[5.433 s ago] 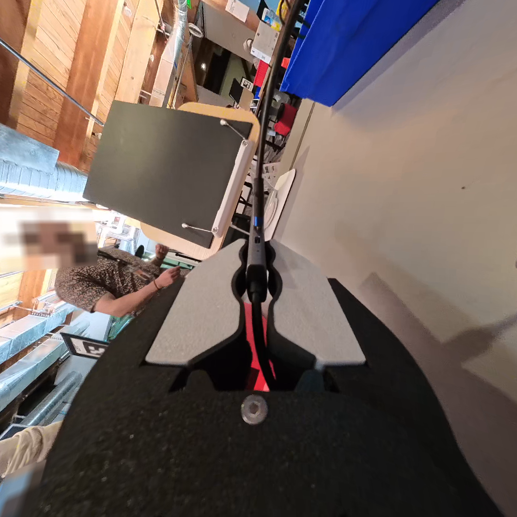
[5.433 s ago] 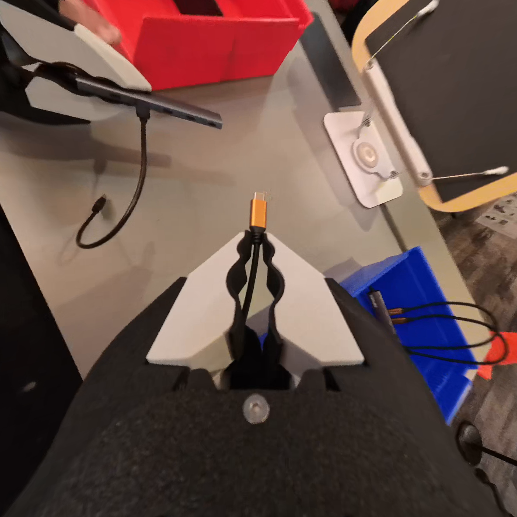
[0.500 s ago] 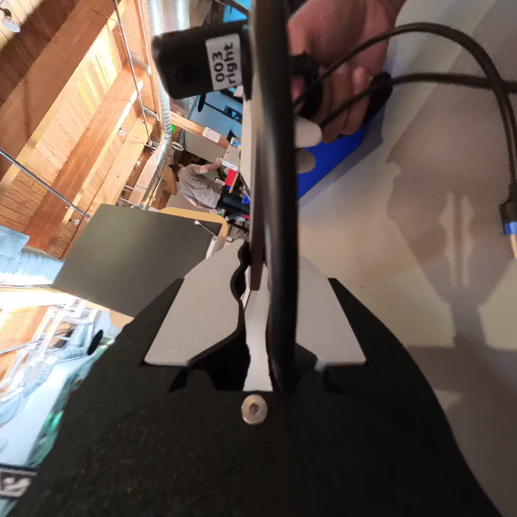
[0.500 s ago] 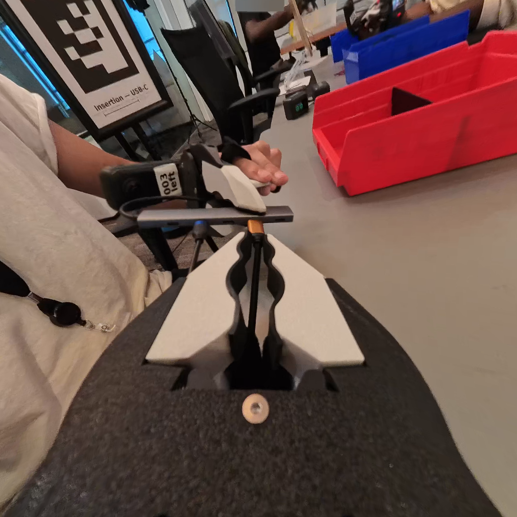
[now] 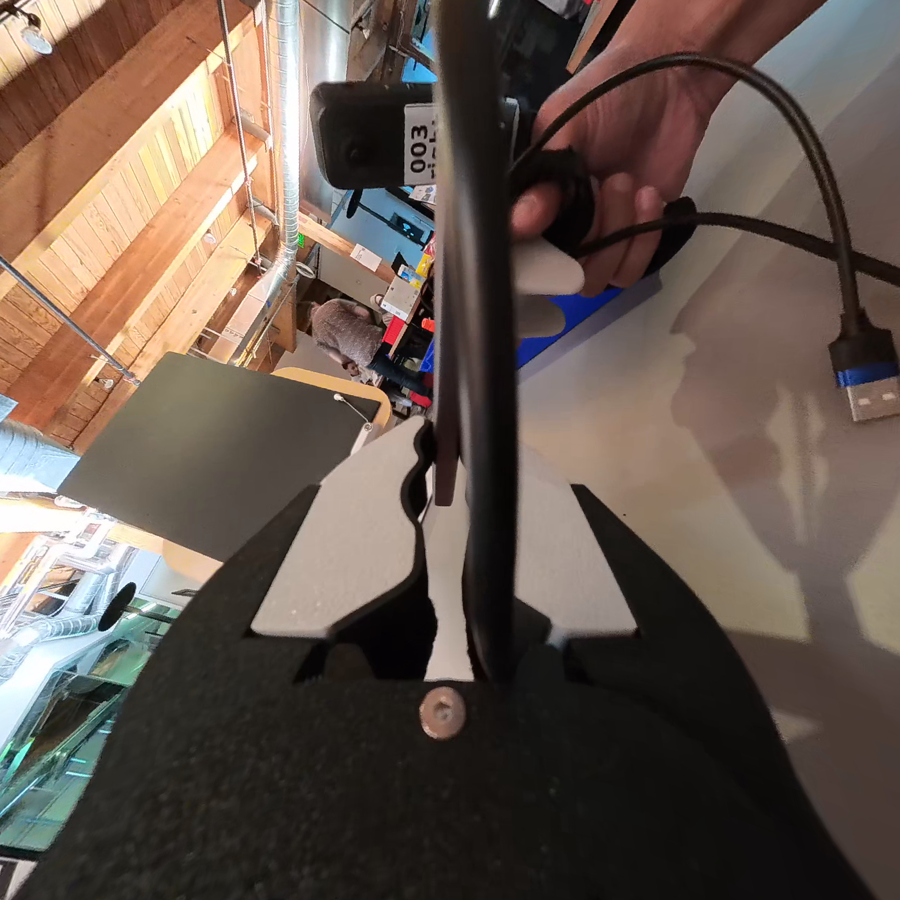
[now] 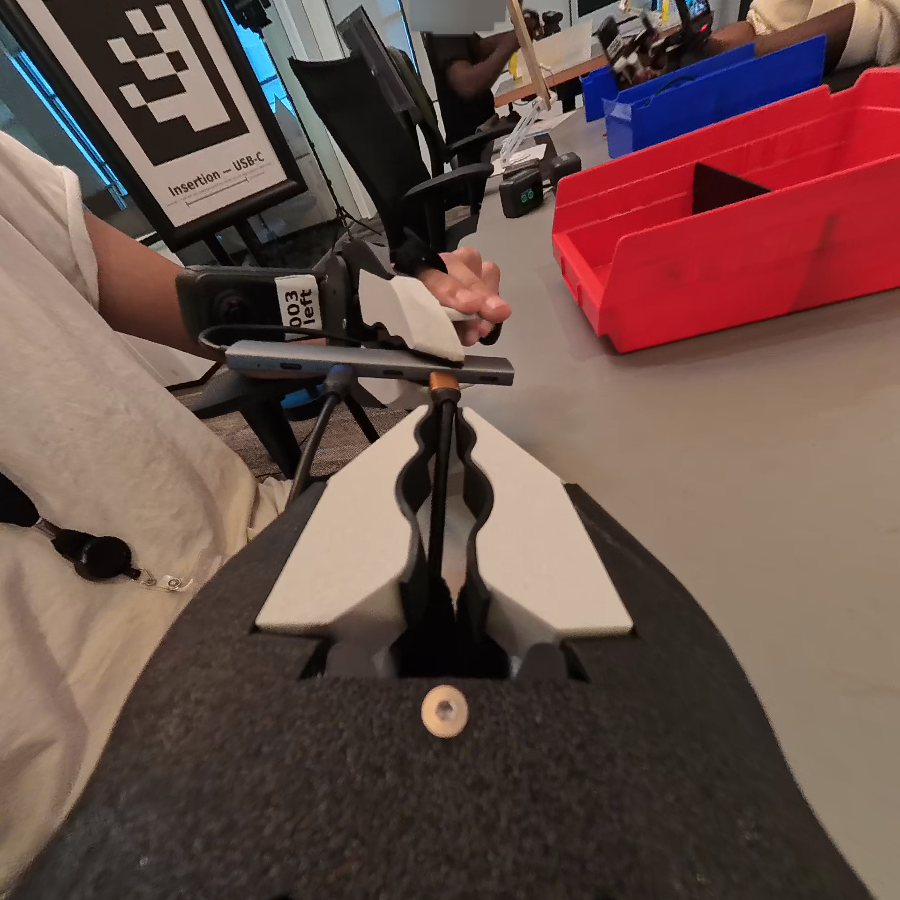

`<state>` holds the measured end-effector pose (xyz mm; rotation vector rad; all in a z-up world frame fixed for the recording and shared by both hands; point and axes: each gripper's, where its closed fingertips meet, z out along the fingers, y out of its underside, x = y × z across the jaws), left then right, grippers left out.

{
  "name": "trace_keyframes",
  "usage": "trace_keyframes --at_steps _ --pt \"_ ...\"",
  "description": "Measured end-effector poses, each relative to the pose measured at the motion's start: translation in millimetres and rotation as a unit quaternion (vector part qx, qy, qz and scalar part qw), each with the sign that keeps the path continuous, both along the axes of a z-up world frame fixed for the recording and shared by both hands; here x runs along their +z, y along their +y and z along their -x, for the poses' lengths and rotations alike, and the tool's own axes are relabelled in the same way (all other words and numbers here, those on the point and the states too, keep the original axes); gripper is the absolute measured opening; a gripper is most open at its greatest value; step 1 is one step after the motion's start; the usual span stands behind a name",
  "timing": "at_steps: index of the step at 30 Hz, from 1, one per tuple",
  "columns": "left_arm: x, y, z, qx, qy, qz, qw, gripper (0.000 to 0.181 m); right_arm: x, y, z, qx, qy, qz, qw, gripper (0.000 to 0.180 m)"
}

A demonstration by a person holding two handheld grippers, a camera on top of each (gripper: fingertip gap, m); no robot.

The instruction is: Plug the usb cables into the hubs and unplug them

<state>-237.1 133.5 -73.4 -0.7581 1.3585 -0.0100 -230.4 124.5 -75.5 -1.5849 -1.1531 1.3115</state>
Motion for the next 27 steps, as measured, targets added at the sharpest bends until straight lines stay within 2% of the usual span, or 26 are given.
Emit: trace_keyframes --at_steps 5,17,22,27 --pt "-0.6 -0.9 -1.3 -0.004 -0.003 0.006 1.000 0.010 1.5 -3.9 2.3 0.012 0.006 0.016 1.000 0.015" --pt "0.3 -11.6 -7.2 -0.021 0.010 -0.016 1.000 0.010 2.5 -13.8 2.8 0.043 0.000 0.038 0.998 0.010" --pt "0.2 -10.8 -8.2 -0.018 0.011 -0.014 1.000 0.010 3.6 -12.6 2.0 0.036 0.001 0.041 0.999 0.010" --pt "-1.0 0.5 -4.7 -0.002 -0.013 0.030 0.999 0.010 3.8 0.8 0.9 -0.006 -0.024 0.011 1.000 0.012"
